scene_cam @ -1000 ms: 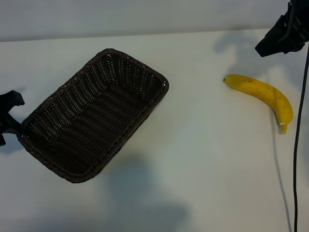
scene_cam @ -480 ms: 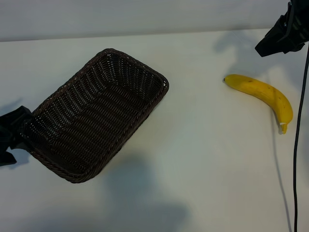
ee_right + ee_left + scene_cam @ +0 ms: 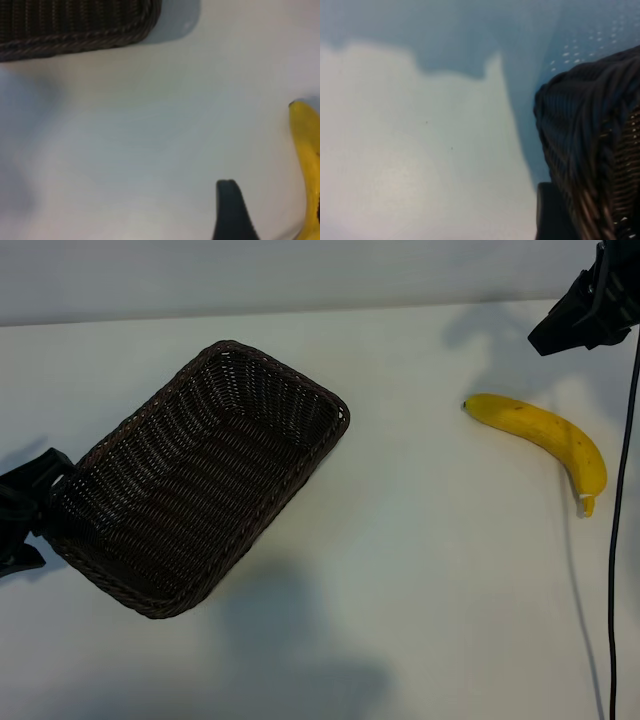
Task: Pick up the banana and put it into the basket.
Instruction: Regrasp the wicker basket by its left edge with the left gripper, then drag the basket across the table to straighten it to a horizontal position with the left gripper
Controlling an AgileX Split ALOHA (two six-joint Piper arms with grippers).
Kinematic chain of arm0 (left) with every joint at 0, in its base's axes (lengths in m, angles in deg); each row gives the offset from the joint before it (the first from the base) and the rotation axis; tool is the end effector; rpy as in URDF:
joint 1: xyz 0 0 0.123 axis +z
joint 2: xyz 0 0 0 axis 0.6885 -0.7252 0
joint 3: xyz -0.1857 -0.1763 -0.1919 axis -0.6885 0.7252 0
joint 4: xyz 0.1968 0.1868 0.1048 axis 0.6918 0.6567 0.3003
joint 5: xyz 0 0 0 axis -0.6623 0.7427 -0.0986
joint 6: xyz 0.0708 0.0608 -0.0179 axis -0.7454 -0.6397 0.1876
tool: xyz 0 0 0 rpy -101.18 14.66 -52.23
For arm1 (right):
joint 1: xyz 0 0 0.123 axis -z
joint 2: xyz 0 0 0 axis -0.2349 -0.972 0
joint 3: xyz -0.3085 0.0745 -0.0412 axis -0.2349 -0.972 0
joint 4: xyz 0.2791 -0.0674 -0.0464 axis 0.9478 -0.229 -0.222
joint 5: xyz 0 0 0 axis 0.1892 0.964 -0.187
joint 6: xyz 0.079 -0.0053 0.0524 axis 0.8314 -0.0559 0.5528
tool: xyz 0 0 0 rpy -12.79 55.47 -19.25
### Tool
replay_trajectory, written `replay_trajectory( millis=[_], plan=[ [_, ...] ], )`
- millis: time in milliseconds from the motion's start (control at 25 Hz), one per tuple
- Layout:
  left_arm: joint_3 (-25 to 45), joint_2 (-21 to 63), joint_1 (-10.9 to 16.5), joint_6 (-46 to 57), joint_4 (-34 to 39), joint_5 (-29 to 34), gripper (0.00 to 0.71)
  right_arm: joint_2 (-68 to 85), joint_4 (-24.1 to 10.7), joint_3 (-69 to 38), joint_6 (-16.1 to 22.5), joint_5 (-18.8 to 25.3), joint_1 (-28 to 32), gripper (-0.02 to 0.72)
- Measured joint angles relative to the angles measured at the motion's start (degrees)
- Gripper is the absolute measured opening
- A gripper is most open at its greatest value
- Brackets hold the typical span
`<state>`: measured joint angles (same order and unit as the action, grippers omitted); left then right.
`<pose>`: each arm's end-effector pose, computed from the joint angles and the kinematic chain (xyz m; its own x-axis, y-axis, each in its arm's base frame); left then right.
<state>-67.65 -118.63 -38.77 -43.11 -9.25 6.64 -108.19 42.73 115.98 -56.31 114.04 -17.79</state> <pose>0.2426 0.0058 0.2080 -0.7036 -0.6789 -0.2099 -0.5956 0.7246 -0.3468 0.3771 0.0737 0.3531 -0.5765 -0.5868 -0.5686 -0.7645 0.6330 0.1218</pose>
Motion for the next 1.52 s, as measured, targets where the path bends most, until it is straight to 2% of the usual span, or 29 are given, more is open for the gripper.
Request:
replay_trajectory(
  millis=[360, 760, 1040, 1160, 1240, 1280, 1520],
  plan=[
    [0.00, -5.50, 0.00, -0.44, -2.14, -4.80, 0.427, 0.00, 0.00, 0.00, 0.00, -1.04, 0.00, 0.420],
    [0.00, -16.52, 0.00, -9.43, -12.13, -9.30, 0.427, 0.00, 0.00, 0.00, 0.00, -1.11, 0.00, 0.420],
    [0.00, -17.03, 0.00, -12.05, -13.62, -10.49, 0.426, 0.00, 0.00, 0.00, 0.03, -1.19, 0.00, 0.420],
    [0.04, -17.03, 0.00, -12.16, -13.63, -10.49, 0.384, 0.00, 0.00, 0.00, 0.03, -1.24, 0.00, 0.420],
    [0.04, -17.03, 0.00, -12.63, -13.53, -10.26, 0.241, 0.00, 0.00, 0.00, 0.14, -1.24, 0.00, 0.420],
    [0.04, -17.09, 0.00, -12.96, -13.39, -10.27, 0.204, 0.00, 0.00, 0.00, 0.14, -1.24, 0.00, 0.420],
    [0.04, -17.16, 0.00, -13.44, -13.49, -10.27, 0.206, 0.00, 0.00, 0.00, 0.14, -1.31, 0.00, 0.420]
  ],
)
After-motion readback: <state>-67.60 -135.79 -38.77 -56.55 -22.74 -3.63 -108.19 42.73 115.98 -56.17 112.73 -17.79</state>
